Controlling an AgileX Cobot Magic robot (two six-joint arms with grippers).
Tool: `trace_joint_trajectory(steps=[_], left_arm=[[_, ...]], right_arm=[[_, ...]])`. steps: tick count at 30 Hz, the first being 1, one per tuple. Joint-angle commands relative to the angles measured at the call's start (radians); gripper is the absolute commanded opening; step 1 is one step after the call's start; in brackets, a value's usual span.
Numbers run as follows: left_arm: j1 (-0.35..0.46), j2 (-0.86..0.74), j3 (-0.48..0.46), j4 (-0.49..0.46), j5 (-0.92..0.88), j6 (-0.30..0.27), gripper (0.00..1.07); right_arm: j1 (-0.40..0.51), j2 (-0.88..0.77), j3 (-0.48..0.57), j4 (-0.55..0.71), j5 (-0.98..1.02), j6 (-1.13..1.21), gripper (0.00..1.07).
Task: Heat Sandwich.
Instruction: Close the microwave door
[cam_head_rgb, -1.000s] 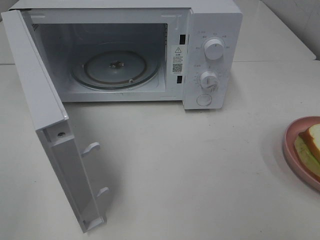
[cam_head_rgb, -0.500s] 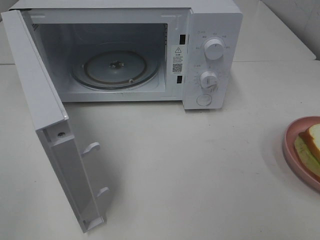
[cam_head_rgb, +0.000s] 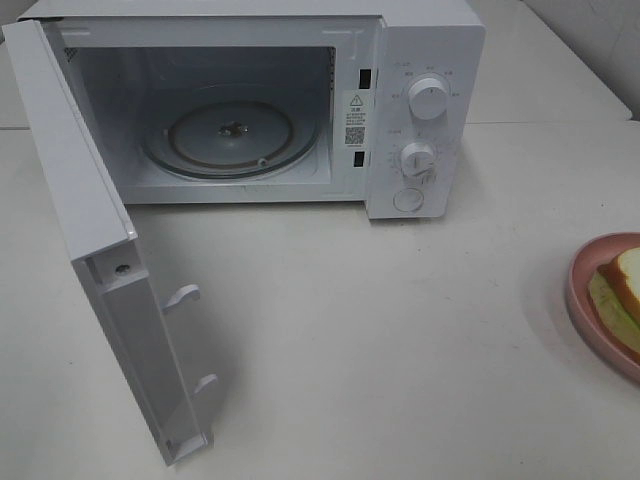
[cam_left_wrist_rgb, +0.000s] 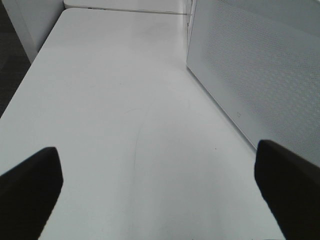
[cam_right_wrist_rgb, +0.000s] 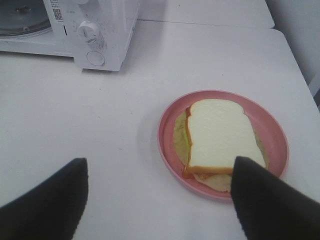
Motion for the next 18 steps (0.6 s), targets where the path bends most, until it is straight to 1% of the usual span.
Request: trace_joint_trajectory(steps=[1,10,15,16,18], left_arm=[[0.003,-0.005,0.004,-0.011,-0.008,0.0,1.0],[0.003,-0.005,0.004,-0.014,-0.011,-0.001,1.0],[0.003,0.048,-0.019,-0.012,-0.041,-0.001,1.0],[0.003,0.07,-0.021,-0.009,-0.055,-0.001,0.99],[0.003,0.149,-0.023,-0.007,-0.09,0.0,0.91]], right_arm=[[-0.008,-0.025,0.002,-0.009,-0.013,0.004,0.76],[-0.008,-0.025,0.002,-0.009,-0.013,0.004,0.76],[-0.008,-0.025,0.002,-0.009,-0.013,0.004,0.76],[-0.008,-0.025,0.002,-0.009,-0.013,0.004,0.76],[-0.008,-0.025,0.002,-0.009,-0.013,0.004,0.76]])
